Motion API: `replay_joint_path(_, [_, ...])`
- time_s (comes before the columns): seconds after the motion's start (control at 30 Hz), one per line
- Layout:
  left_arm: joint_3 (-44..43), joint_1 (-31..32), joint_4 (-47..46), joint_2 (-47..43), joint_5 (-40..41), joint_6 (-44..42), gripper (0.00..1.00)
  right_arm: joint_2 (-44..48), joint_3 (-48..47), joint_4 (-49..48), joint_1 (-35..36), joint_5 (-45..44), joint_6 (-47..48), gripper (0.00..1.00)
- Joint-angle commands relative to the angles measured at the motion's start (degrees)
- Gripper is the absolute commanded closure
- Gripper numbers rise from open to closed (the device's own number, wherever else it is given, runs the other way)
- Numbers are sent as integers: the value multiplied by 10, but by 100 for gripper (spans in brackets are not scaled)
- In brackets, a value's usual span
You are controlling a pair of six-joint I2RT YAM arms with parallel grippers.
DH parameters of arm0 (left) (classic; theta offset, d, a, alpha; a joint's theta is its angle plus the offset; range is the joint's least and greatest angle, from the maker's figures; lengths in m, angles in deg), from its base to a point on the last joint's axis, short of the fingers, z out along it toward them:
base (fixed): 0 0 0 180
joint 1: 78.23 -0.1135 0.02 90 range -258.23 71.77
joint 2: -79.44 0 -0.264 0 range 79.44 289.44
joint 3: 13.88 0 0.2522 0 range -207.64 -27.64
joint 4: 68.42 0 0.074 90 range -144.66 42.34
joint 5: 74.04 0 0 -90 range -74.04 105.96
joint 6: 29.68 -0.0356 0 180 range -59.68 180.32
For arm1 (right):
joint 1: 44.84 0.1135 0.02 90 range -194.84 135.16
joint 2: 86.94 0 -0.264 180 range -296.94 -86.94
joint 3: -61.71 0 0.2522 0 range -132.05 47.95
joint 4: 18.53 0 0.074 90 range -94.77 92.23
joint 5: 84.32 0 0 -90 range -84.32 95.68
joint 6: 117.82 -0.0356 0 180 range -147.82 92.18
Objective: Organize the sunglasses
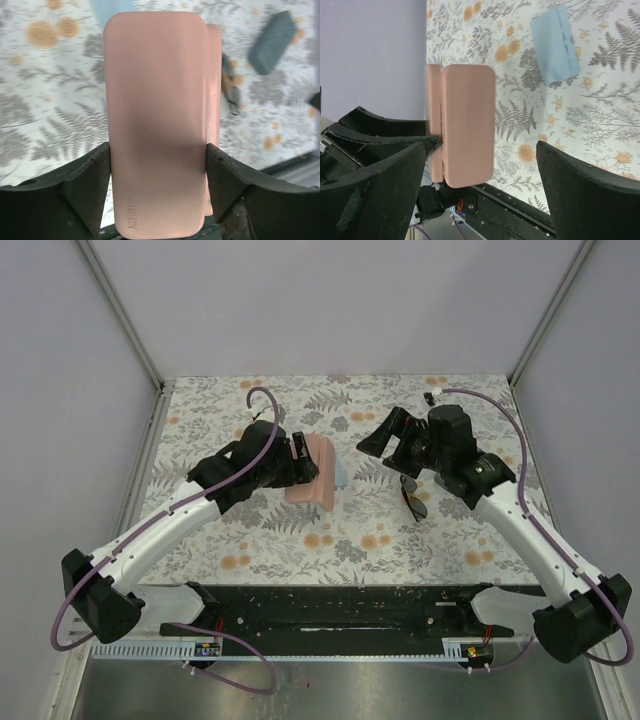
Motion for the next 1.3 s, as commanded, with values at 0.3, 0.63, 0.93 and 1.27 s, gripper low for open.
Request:
replay_joint_path(0.3, [-241,105,404,223,442,-14,58,89,115,16,-7,-86,35,1])
replay_joint_path(0.63, [-408,174,550,482,519,55,54,170,128,118,-7,-255,9,1])
replay_joint_path(0.93, [-393,176,495,522,472,31,46,248,146,178,-7,-343,-11,1])
replay_joint_path(1.27, [-394,169,551,512,477,40,53,245,179,179,-7,-318,-16,1])
